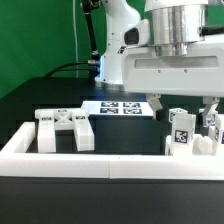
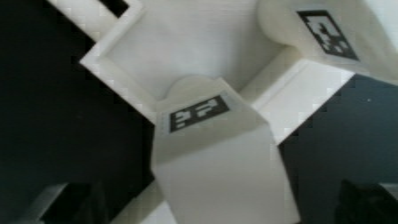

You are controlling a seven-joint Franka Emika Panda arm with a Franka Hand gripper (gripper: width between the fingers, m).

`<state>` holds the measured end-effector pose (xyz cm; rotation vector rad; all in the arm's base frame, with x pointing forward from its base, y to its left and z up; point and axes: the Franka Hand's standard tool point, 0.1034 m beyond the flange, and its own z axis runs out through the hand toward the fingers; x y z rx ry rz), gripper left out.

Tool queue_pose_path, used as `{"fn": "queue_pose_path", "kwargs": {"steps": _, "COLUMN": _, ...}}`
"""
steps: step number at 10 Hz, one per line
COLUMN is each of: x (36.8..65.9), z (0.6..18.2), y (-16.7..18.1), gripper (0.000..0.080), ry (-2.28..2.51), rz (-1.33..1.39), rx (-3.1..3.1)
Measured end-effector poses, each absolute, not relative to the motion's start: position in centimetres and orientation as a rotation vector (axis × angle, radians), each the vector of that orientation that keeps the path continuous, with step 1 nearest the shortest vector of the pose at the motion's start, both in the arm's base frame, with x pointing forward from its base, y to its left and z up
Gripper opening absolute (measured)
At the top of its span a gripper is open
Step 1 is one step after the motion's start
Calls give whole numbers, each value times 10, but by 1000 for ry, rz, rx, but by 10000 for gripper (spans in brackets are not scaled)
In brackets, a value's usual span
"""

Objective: Assemble chair

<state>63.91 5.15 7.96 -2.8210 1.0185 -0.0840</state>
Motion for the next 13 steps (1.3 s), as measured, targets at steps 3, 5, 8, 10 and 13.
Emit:
{"fn": "queue_pose_path", "kwargs": {"steps": 3, "x": 638, "z": 77, "y": 47, "gripper": 619, "ry": 669, "rz": -114, "rx": -2961}}
{"fn": "queue_pose_path", "kwargs": {"steps": 5, "x": 638, "z": 77, "y": 47, "gripper": 348, "ry": 673, "rz": -114, "rx": -2960}}
{"fn": "queue_pose_path", "kwargs": {"steps": 8, "x": 638, "z": 77, "y": 47, "gripper": 289, "ry": 740, "rz": -110, "rx": -2942}}
{"fn": "queue_pose_path", "kwargs": {"steps": 10, "x": 638, "z": 77, "y": 47, "gripper": 289, "ry": 999, "rz": -94, "rx": -2857}}
{"fn": "queue_pose_path", "kwargs": {"steps": 13, "x": 637, "z": 77, "y": 47, "gripper": 291, "ry": 1274, "rz": -76, "rx": -2741}}
